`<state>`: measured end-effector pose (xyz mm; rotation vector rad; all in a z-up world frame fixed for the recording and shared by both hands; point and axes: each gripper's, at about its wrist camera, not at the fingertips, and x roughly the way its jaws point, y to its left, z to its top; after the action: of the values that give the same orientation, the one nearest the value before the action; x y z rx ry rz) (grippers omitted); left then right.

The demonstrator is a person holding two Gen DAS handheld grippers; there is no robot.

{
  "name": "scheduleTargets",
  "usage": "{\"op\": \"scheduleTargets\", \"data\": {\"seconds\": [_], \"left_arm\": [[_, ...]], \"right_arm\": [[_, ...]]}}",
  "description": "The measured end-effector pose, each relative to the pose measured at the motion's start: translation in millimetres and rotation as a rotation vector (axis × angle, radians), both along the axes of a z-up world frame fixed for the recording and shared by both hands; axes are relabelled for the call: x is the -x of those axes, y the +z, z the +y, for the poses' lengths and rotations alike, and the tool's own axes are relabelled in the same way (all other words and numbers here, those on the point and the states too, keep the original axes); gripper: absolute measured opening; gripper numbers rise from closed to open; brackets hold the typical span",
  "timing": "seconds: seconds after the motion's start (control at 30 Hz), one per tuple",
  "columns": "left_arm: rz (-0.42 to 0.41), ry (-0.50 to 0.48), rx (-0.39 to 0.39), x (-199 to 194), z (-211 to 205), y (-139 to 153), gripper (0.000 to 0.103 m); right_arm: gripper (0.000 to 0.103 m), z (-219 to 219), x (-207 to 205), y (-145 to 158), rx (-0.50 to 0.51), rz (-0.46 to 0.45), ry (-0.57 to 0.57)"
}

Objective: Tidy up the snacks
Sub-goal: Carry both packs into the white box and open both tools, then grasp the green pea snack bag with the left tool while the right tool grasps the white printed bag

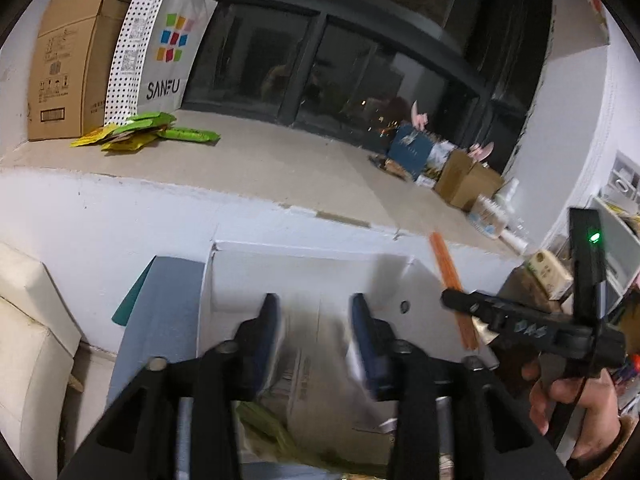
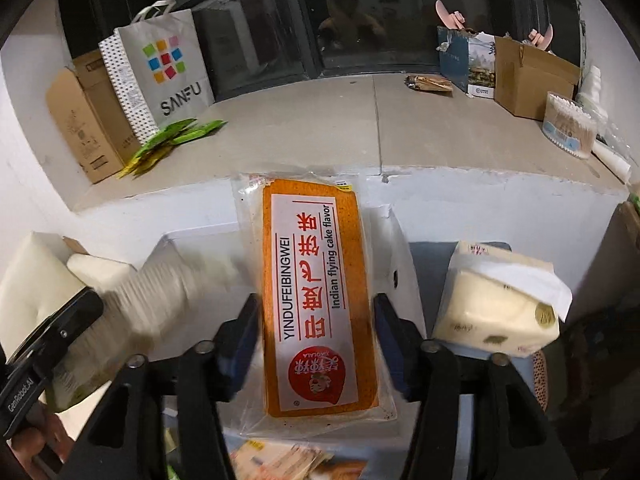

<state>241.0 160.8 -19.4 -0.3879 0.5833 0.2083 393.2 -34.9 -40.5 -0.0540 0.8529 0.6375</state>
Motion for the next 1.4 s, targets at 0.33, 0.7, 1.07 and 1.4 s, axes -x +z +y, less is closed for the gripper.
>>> {"op": "scheduleTargets", "data": {"seconds": [0.33,0.7,1.07,1.4], "left_arm": [[0.016,-0.015,-0.063,22,7,11,0.103],[-0.037,-0.079,-0.14,106,-13,39,0.103],[-0.052,-0.105,-0.141,224,-58,11,0.103],[0.088,-0.021,-0.162,267,-63,-47,0.103]], "right_arm": [[0.103,-9,22,15,0.027,-0.079,0.02],[0.103,-67,119,47,-0.125,-0.155,0.139],[0.103,-142,225,3,-0.149,-0.146,0.073],[0.103,-167,271,-28,-0.117,-0.134,0.037]]}}
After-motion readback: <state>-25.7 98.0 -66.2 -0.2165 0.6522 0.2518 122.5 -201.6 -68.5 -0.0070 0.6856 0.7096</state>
